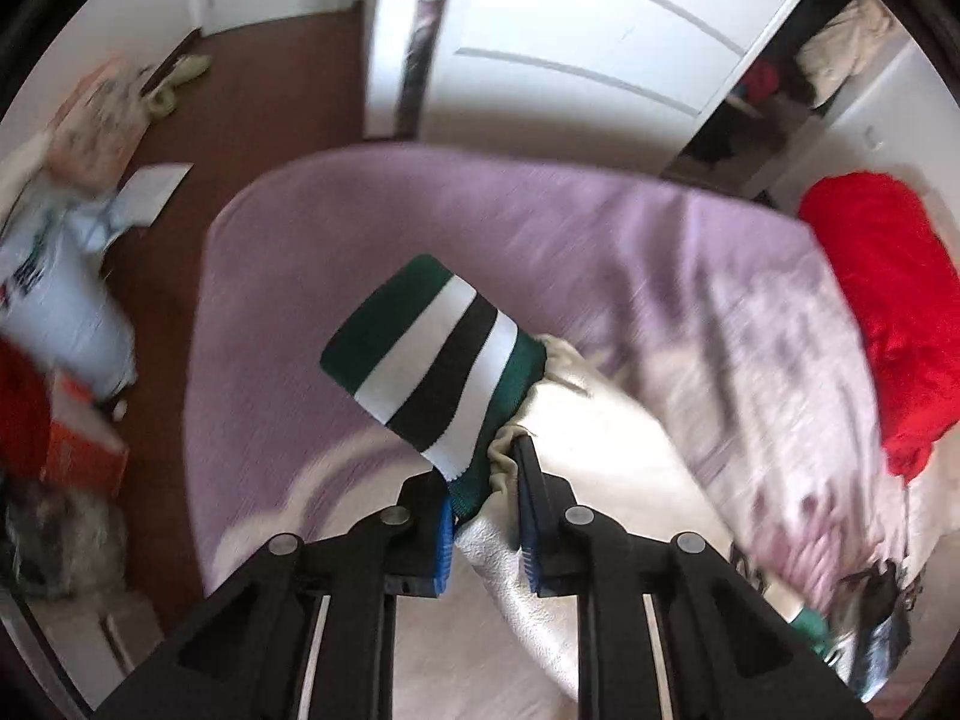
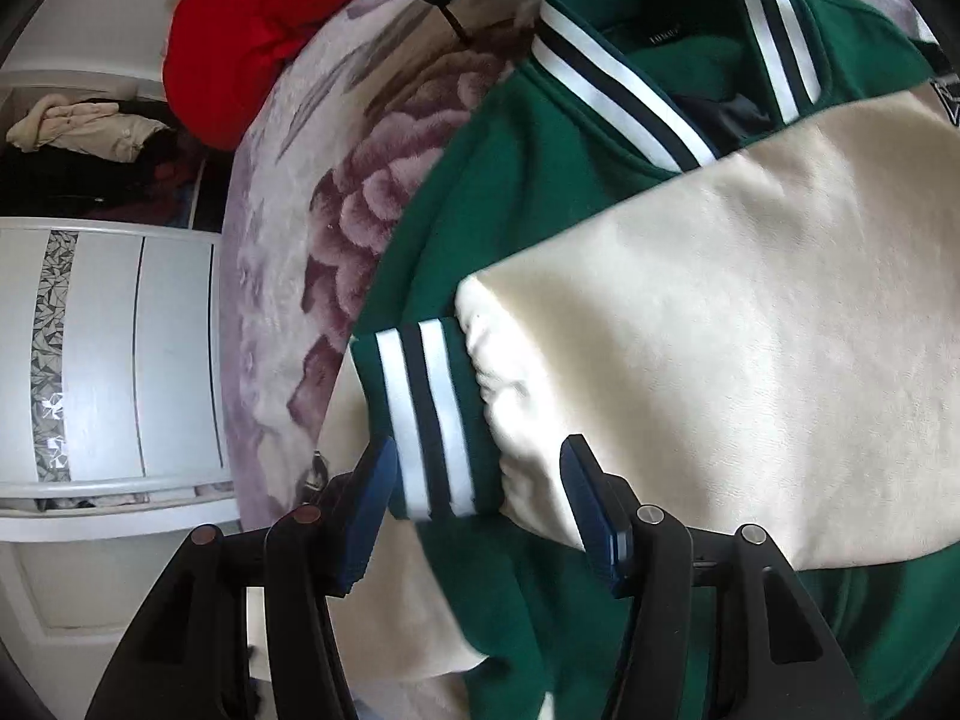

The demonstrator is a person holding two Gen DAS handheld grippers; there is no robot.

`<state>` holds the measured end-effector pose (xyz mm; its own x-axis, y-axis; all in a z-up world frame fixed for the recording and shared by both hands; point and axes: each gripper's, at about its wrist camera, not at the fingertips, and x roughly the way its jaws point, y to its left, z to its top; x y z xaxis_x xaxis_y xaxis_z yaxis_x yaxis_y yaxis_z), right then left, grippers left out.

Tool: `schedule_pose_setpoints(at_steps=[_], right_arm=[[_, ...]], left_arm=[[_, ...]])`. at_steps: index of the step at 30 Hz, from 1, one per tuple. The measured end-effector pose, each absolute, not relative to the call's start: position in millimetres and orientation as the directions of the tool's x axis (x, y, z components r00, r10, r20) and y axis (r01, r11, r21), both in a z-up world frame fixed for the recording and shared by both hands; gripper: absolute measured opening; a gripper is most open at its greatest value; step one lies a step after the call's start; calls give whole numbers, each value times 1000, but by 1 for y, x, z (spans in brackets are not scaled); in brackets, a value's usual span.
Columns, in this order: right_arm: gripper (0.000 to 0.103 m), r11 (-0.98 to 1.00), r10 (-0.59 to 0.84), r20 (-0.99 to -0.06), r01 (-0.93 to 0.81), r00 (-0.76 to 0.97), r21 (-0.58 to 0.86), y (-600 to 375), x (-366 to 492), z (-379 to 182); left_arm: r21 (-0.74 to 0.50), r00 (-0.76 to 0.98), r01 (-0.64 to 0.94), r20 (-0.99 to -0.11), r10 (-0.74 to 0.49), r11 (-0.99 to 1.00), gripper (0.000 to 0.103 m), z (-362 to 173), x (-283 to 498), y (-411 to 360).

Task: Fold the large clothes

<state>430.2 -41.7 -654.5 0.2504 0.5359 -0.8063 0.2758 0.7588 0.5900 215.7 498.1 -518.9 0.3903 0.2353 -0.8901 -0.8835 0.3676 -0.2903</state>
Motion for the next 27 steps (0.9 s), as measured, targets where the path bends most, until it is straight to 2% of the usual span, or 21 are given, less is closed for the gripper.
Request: schedule_pose_setpoints(at_steps=[4, 6, 10, 14, 15, 17, 19, 21, 23, 24, 25, 26, 27], right_arm=[[59, 686, 563, -758, 326, 328, 650, -26, 443, -658], [53, 657, 583, -741, 344, 333, 671, -7, 454, -672], [51, 651, 670, -736, 398, 100, 646, 56, 475, -729], [54, 712, 624, -770, 311, 132, 630, 51, 469, -688], [62, 744, 586, -797, 293, 145, 600, 44, 465, -678], [75, 874, 415, -892, 195, 179, 446, 30, 455, -653], [76, 980, 195, -968, 5, 157, 198, 37, 442, -651], [76, 975, 22, -991, -223, 130, -8, 60, 431, -669], [76, 863, -160, -974, -456, 161, -218, 90, 415, -696], [75, 803, -227, -954, -518, 195, -296, 100, 408, -708], [71, 754, -269, -932, -549, 243, -360, 109, 405, -716], [47, 743, -279, -915, -538, 291, -398, 115, 405, -717], [35, 741, -285, -905, -527, 316, -417, 119, 407, -717]], left_arm=[[-308, 436, -852, -865, 248, 424, 14, -508, 252, 522], [-297, 447, -836, -856, 259, 462, 14, -502, 275, 524], [-269, 456, -812, -847, 274, 519, 14, -494, 299, 523], [-241, 450, -799, -847, 282, 551, 14, -489, 303, 516], [-231, 444, -798, -850, 284, 557, 14, -489, 303, 515], [-200, 423, -796, -859, 289, 571, 14, -493, 303, 512], [-189, 410, -797, -867, 284, 574, 14, -497, 304, 512], [-184, 395, -804, -876, 278, 565, 14, -501, 302, 511], [-187, 389, -811, -881, 271, 554, 14, -505, 298, 510], [-185, 387, -811, -881, 271, 554, 14, -505, 298, 508], [-184, 385, -811, -882, 271, 556, 14, -505, 298, 506], [-181, 384, -810, -882, 272, 558, 14, -505, 297, 504], [-176, 383, -808, -882, 274, 563, 14, -505, 297, 502]])
